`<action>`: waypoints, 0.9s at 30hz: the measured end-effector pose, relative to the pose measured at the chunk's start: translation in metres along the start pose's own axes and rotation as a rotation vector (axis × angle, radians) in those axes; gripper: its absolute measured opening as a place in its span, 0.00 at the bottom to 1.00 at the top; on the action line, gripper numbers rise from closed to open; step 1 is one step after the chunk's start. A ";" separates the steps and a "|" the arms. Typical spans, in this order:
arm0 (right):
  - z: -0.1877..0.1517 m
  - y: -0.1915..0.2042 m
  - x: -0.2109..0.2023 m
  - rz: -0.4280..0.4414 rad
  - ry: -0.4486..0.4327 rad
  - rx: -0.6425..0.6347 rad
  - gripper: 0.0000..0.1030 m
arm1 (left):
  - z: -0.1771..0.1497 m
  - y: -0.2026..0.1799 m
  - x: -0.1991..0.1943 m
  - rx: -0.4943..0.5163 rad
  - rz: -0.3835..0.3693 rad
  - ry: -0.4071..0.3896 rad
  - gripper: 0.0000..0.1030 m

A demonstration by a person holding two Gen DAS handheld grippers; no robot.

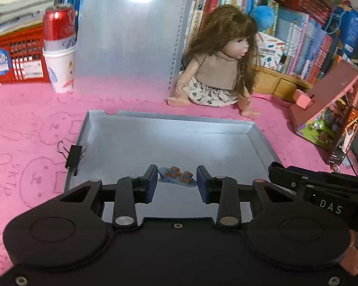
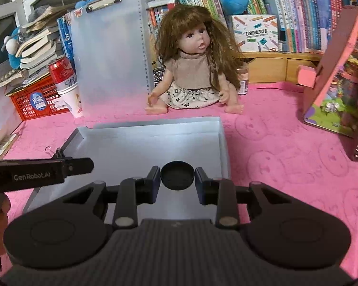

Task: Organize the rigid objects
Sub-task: 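Carry the blue clip with the left tool while the right tool carries the black lid over the box, then lower into the white box and open the left tool while the right tool releases the black lid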

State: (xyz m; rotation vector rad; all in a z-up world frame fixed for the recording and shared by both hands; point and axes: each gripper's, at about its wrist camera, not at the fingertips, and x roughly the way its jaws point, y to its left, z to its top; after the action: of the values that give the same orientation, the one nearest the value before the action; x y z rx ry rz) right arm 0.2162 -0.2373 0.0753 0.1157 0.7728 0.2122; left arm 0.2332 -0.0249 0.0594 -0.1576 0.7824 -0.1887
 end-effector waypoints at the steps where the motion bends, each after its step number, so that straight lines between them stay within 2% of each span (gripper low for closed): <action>1: 0.003 0.000 0.004 0.000 0.003 -0.002 0.35 | 0.002 0.001 0.005 -0.006 -0.001 0.008 0.33; 7: 0.013 0.000 0.032 0.012 0.003 -0.035 0.35 | 0.009 0.003 0.037 -0.003 0.012 0.050 0.33; 11: 0.019 -0.009 0.050 0.046 0.045 0.034 0.35 | 0.015 0.007 0.056 -0.034 0.019 0.080 0.33; 17: 0.029 -0.006 0.068 0.051 0.069 0.027 0.35 | 0.025 0.006 0.068 -0.018 0.043 0.071 0.33; 27: 0.038 -0.001 0.100 0.001 0.107 0.010 0.35 | 0.035 0.013 0.089 -0.037 0.073 0.066 0.33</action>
State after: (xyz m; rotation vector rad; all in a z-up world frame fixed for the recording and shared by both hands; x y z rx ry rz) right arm 0.3127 -0.2166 0.0344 0.1147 0.8801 0.2168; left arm 0.3216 -0.0305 0.0204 -0.1580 0.8565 -0.1104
